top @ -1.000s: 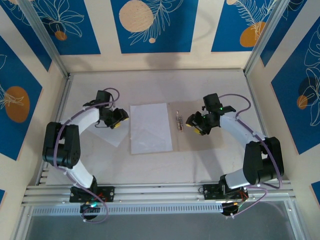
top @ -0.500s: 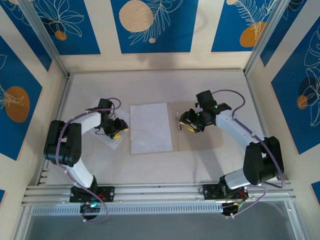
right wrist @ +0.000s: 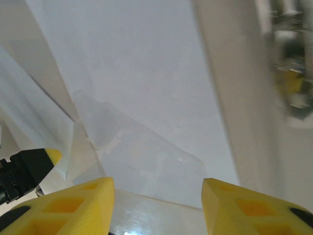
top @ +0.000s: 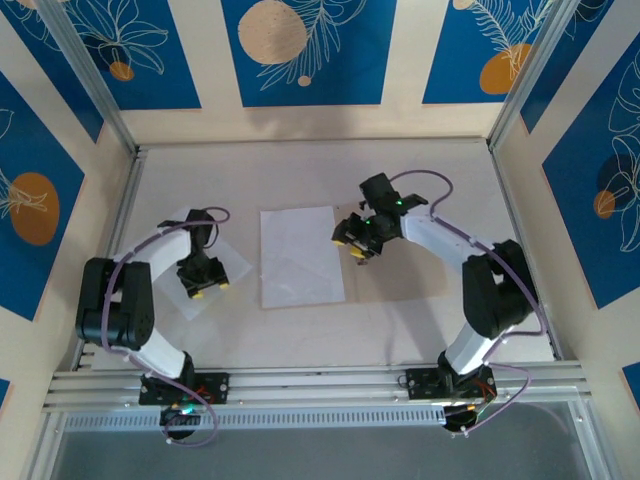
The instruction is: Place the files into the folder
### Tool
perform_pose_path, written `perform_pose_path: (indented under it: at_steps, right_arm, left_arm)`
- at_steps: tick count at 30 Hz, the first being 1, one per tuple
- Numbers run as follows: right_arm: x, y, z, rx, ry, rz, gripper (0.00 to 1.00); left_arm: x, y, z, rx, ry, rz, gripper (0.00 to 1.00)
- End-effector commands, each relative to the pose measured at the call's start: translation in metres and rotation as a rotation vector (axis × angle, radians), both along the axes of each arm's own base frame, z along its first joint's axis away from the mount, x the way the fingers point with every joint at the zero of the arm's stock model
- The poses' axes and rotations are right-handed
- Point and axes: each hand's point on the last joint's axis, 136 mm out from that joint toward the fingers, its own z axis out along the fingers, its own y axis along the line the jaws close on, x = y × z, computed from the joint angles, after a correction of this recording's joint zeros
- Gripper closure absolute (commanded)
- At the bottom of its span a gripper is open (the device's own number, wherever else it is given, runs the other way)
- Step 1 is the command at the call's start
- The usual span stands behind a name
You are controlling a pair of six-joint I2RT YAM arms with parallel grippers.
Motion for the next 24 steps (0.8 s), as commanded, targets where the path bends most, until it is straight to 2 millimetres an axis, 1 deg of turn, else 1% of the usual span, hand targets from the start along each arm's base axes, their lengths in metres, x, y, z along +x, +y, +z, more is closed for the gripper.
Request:
perform_pose_path:
  at_steps: [1, 3, 5, 8, 10, 12, 15, 18, 19, 21, 24]
  right_arm:
    - [0.012, 0.046, 0.011, 0.059, -0.060, 0.106, 0.49]
    - [0.020, 0.070, 0.013, 0.075, -0.094, 0.161, 0.49]
    - [0.029, 0.093, 0.015, 0.108, -0.128, 0.199, 0.49]
    - [0.044, 0.126, 0.015, 0.170, -0.169, 0.246, 0.49]
    - [0.054, 0.147, 0.015, 0.195, -0.200, 0.285, 0.49]
    - [0.060, 0.167, 0.014, 0.213, -0.219, 0.322, 0.49]
    - [0.061, 0.199, 0.011, 0.237, -0.255, 0.398, 0.49]
    - [0.057, 0.225, 0.004, 0.243, -0.283, 0.470, 0.49]
    - [0.056, 0.233, 0.001, 0.247, -0.290, 0.489, 0.49]
    - [0.052, 0.248, -0.005, 0.260, -0.303, 0.532, 0.49]
    - [0.046, 0.269, -0.021, 0.266, -0.322, 0.592, 0.49]
  left_arm:
    - [0.008, 0.002, 0.024, -0.010, -0.083, -0.008, 0.43]
    - [0.015, 0.006, 0.034, -0.005, -0.137, 0.018, 0.39]
    - [0.021, 0.019, 0.041, 0.028, -0.194, 0.058, 0.32]
    - [0.025, 0.047, 0.048, 0.082, -0.286, 0.133, 0.17]
    - [0.026, 0.060, 0.048, 0.052, -0.335, 0.194, 0.14]
    - [0.027, 0.074, 0.048, 0.036, -0.380, 0.272, 0.10]
    - [0.026, 0.092, 0.049, 0.035, -0.425, 0.351, 0.04]
    - [0.026, 0.103, 0.048, 0.026, -0.450, 0.395, 0.03]
    - [0.025, 0.106, 0.047, 0.020, -0.447, 0.413, 0.00]
    - [0.027, 0.110, 0.043, -0.009, -0.449, 0.435, 0.00]
    - [0.032, 0.108, 0.036, -0.056, -0.430, 0.430, 0.00]
